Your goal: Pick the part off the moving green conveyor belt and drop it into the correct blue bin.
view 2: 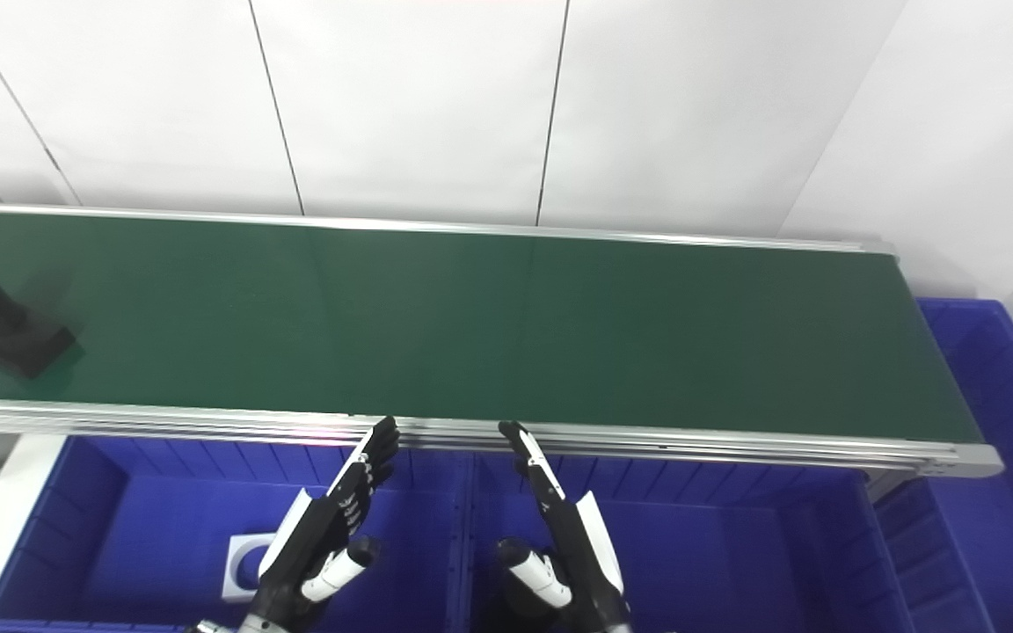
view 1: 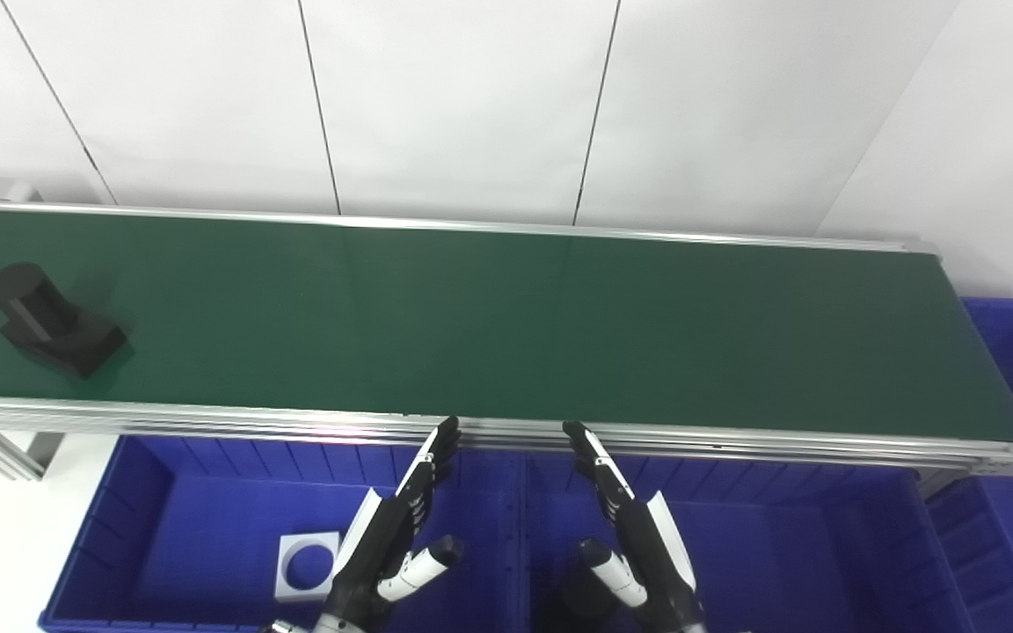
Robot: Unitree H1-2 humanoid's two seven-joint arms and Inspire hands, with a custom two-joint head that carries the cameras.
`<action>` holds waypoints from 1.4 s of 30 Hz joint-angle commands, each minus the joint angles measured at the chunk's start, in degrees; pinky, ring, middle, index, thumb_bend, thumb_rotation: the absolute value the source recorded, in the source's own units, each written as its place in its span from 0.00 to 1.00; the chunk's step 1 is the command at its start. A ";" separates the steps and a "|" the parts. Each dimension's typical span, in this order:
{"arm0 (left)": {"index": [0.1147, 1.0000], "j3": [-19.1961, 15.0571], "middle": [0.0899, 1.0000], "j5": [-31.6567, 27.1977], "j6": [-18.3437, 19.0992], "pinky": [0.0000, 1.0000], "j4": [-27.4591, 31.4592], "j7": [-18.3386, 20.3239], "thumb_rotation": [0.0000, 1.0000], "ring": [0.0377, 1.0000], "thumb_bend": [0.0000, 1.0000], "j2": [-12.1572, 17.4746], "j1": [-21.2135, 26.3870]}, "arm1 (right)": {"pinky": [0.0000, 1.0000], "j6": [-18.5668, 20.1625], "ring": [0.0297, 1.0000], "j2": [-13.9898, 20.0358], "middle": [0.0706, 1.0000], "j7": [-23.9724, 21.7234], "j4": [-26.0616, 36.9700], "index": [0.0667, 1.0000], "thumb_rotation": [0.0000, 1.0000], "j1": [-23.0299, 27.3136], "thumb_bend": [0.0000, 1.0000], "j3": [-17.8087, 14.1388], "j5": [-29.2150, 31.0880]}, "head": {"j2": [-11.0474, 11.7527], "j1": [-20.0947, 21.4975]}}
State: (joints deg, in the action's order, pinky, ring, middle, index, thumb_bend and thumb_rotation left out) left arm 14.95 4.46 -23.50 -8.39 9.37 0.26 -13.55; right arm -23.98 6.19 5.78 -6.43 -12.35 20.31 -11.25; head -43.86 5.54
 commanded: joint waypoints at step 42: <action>0.98 7.11 0.99 5.74 -3.41 0.95 -2.88 -8.14 0.81 0.98 0.89 -0.65 3.20 | 0.96 -2.95 1.00 4.58 1.00 -3.55 -3.02 1.00 0.99 1.20 0.87 0.50 6.12 | 10.88 -16.24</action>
State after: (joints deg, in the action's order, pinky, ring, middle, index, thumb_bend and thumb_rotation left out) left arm 21.39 9.63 -24.60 -11.82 2.74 0.21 -11.43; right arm -23.99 10.70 2.31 -10.31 -12.00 20.78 -6.07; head -32.97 -10.63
